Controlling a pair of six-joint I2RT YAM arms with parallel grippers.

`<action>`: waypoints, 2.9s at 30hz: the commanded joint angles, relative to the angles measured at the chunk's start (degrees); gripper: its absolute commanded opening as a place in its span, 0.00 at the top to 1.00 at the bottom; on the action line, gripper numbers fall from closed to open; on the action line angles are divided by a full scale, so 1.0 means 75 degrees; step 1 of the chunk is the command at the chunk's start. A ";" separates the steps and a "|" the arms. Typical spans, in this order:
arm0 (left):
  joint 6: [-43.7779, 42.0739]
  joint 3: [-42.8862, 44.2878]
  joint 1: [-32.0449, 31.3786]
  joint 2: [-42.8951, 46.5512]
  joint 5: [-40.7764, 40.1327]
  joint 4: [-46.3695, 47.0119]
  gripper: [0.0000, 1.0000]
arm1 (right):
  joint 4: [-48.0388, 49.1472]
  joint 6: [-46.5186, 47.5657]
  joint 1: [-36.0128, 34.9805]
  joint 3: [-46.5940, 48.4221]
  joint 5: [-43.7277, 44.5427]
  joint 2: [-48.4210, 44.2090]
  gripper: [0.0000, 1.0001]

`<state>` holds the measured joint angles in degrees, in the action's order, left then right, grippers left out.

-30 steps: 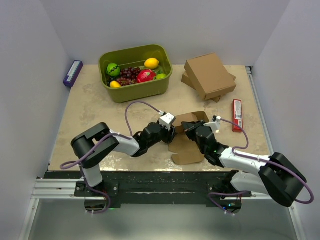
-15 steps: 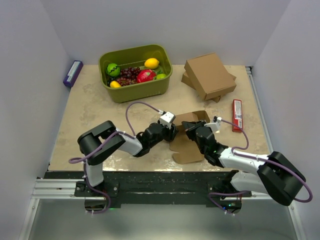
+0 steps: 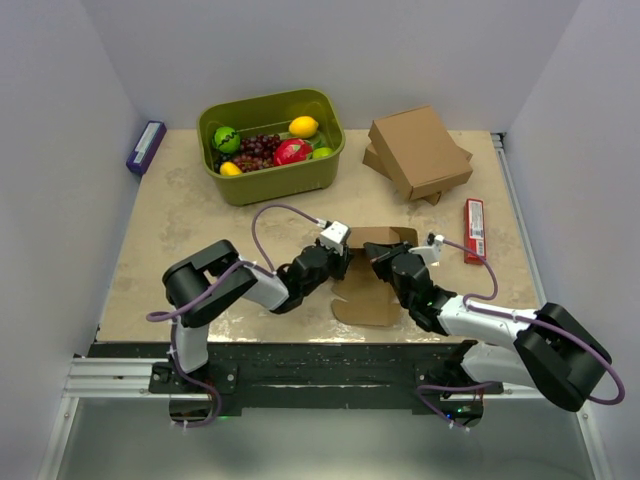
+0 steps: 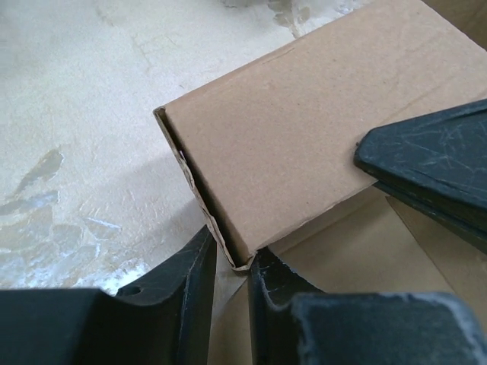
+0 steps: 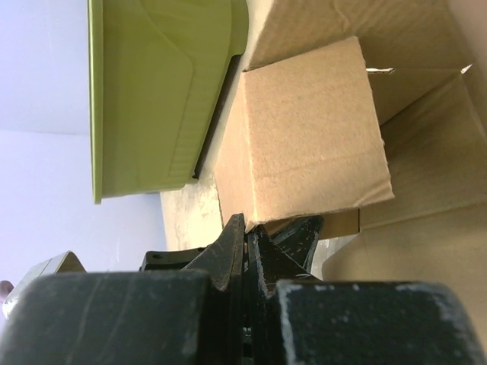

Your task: Fold the paper box

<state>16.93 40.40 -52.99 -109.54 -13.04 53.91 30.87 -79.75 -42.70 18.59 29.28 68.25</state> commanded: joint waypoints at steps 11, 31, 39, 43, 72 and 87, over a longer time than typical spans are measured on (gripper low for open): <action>-0.0160 0.0671 0.0572 0.0811 -0.1041 -0.2065 1.00 | -0.1115 0.1959 -0.0038 0.0848 -0.0528 -0.0884 0.33; -0.0605 0.1398 0.2050 0.1785 0.0730 -0.5149 1.00 | -0.5065 0.5594 -0.0037 0.2338 -0.0037 -0.1483 0.23; -0.0569 0.1421 0.2144 0.1691 0.0848 -0.5172 1.00 | -0.4152 0.5090 -0.0237 0.1705 0.0502 -0.0991 0.27; -0.0651 0.1457 0.2144 0.1726 0.0789 -0.5231 1.00 | -0.3602 0.5172 -0.0248 0.1798 0.0526 -0.0313 0.30; -0.0780 0.1316 0.2144 0.1597 -0.1167 -0.4493 1.00 | -0.3120 0.5242 -0.0459 0.2408 0.1791 0.1600 1.00; -0.0265 0.0544 0.2132 0.2123 -0.0161 -0.3661 0.82 | -0.3108 0.5335 -0.0506 0.2478 0.1651 0.1611 0.86</action>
<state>12.27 47.05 -37.65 -97.71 -15.59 20.53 7.97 -39.83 -46.50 35.16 38.24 80.60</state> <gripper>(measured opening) 0.106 0.048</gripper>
